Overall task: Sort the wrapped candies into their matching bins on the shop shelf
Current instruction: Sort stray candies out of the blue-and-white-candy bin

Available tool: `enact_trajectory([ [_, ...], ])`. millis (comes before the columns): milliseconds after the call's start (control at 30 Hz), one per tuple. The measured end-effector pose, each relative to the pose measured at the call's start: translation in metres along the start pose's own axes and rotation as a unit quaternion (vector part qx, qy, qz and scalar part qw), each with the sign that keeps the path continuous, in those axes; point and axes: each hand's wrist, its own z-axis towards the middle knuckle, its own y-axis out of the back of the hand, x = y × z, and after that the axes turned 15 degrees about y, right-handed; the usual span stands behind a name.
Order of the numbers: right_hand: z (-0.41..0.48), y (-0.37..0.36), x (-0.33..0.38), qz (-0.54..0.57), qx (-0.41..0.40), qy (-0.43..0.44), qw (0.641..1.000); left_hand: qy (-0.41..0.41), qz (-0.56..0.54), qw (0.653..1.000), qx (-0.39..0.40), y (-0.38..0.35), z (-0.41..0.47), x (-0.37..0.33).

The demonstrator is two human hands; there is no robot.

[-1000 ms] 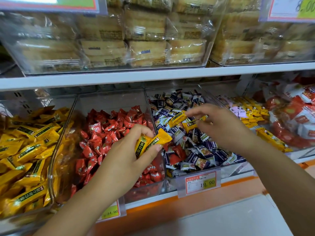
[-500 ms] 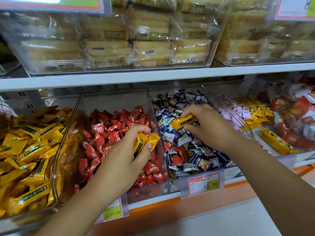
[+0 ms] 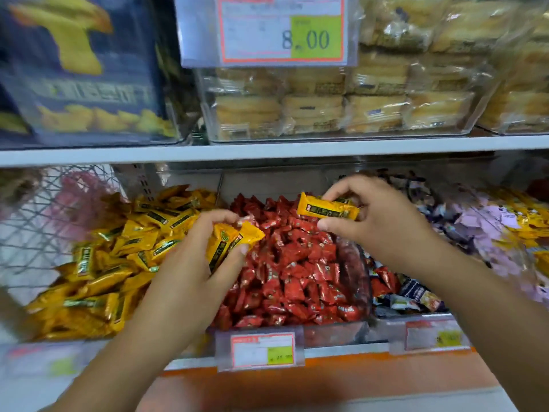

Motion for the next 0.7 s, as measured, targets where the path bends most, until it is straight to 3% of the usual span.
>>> enact_trajectory([
  [167,0.033,-0.062,0.049,0.019,0.043,0.066,0.997,0.037,0.073,0.989,-0.121,0.057,0.006,0.042],
  [300,0.065,-0.112,0.076,0.051,0.026,0.077,0.995,0.045,0.119,0.976,-0.177,0.083,0.032,0.078],
  [400,0.076,-0.14,0.086,0.054,0.092,0.078,0.991,0.067,0.209,0.968,-0.126,0.087,0.048,0.101],
  [500,0.071,-0.143,0.084,0.062,0.1,0.086,0.989,0.067,0.203,0.976,-0.043,0.086,0.047,0.106],
  [700,0.045,-0.11,0.065,0.025,0.078,0.093,0.992,0.017,0.158,0.985,-0.074,0.078,0.035,0.074],
])
